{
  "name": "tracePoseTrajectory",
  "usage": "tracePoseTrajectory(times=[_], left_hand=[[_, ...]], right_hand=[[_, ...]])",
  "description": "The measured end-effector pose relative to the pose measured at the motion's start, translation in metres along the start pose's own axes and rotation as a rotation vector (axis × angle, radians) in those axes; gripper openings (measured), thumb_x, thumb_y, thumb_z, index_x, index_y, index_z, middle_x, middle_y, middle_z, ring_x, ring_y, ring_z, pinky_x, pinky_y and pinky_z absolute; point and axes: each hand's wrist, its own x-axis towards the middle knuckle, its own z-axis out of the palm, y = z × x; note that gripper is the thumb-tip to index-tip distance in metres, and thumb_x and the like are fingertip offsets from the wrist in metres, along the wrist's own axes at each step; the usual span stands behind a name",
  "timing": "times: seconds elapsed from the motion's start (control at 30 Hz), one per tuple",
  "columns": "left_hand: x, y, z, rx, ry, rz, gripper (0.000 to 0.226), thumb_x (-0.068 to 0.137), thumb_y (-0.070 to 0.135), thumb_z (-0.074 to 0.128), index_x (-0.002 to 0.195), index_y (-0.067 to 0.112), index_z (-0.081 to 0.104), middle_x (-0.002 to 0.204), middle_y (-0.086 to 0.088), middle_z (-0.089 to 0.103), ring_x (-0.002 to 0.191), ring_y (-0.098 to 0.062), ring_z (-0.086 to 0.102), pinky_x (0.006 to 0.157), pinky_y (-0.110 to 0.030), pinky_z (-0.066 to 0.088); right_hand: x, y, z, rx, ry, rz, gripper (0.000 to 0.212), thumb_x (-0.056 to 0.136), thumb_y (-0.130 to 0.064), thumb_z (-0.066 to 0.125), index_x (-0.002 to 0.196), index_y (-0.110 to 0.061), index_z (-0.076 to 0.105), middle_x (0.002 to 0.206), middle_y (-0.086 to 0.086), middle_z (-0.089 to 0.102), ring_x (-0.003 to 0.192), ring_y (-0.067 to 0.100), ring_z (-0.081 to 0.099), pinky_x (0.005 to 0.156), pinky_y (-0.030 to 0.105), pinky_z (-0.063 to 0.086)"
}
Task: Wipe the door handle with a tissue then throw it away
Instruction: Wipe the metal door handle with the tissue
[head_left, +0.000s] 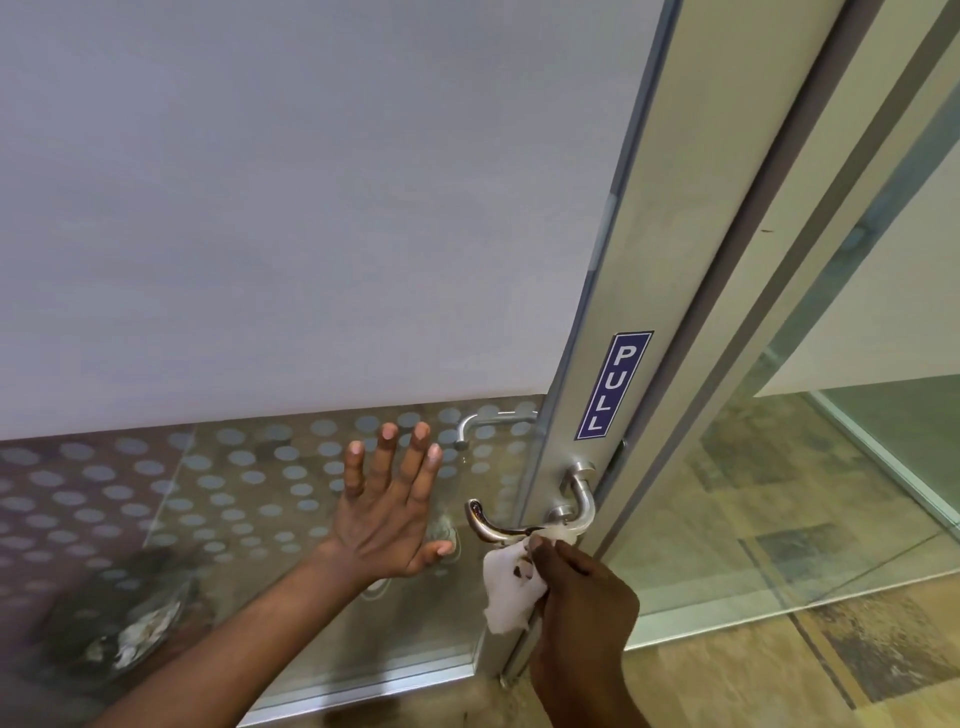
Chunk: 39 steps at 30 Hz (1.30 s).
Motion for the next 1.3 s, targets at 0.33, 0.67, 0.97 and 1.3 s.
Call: tracePoseTrajectory(times=[0.33,0.67,0.97,1.3], left_hand=[[0.003,0.002,-0.006,-0.018,0.012,0.002,0.080,0.091,0.057,0.007,0.149,0.003,0.004,0.160,-0.011,-0.006,0.145,-0.035,-0.008,0.115,-0.051,-0.010],[0.001,0.002,-0.007,-0.009,0.005,0.006,0.076,0.092,0.053,0.006,0.149,0.003,0.004,0.160,-0.011,-0.007,0.145,-0.035,-0.009,0.115,-0.051,-0.010],[-0.001,0.002,-0.008,-0.045,-0.015,-0.005,0.076,0.093,0.054,0.005,0.150,0.003,0.005,0.160,-0.011,-0.007,0.145,-0.034,-0.010,0.115,-0.049,-0.011],[0.000,0.001,-0.010,-0.076,-0.040,-0.018,0.076,0.093,0.054,0.003,0.149,0.004,0.005,0.160,-0.010,-0.007,0.145,-0.033,-0.010,0.115,-0.049,-0.012]], right_hand=[[0.057,-0.011,-0.022,-1.183,-0.209,-1.260,0.004,0.072,-0.005,0.069,0.076,-0.007,0.068,0.075,0.006,0.072,0.083,0.032,0.067,0.056,0.029,0.053],[0.075,0.007,-0.017,-1.312,-0.343,-1.384,0.034,0.061,-0.027,0.086,0.083,-0.008,0.068,0.069,0.008,0.068,0.064,0.026,0.062,0.095,0.047,0.047],[0.017,0.021,0.027,-1.473,-0.139,-1.220,0.026,0.080,-0.031,0.068,0.086,-0.006,0.064,0.066,0.011,0.064,0.061,0.028,0.058,0.068,0.040,0.050],[-0.007,0.008,0.070,-1.554,-0.046,-0.995,0.014,0.074,-0.002,0.058,0.061,-0.006,0.061,0.050,0.007,0.057,0.047,0.024,0.055,0.063,0.032,0.049]])
